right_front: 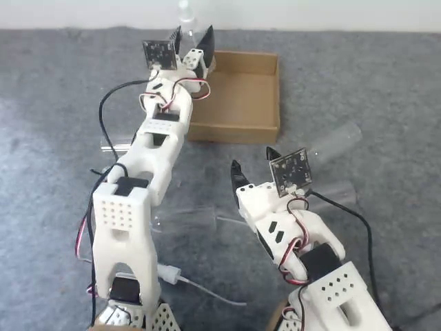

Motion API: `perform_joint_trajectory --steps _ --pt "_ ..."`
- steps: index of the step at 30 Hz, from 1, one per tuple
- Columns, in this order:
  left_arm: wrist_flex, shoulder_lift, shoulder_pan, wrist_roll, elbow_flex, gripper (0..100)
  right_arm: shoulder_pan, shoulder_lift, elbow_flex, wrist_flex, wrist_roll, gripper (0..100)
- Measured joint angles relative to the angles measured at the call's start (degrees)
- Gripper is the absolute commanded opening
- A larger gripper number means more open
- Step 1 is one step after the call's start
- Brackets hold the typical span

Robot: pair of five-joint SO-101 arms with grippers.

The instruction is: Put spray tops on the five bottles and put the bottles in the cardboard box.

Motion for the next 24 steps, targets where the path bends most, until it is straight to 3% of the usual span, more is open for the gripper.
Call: perform_joint_trajectory --steps 5,24 --pt "6.7 2.9 -0.1 1.6 -6.2 14 0.0 0.0 0.0 0.0 1.1 24.2" --pt "7.2 23.2 0.1 -5.3 -25.1 15 0.0 0.0 0.0 0.0 1.3 24.2"
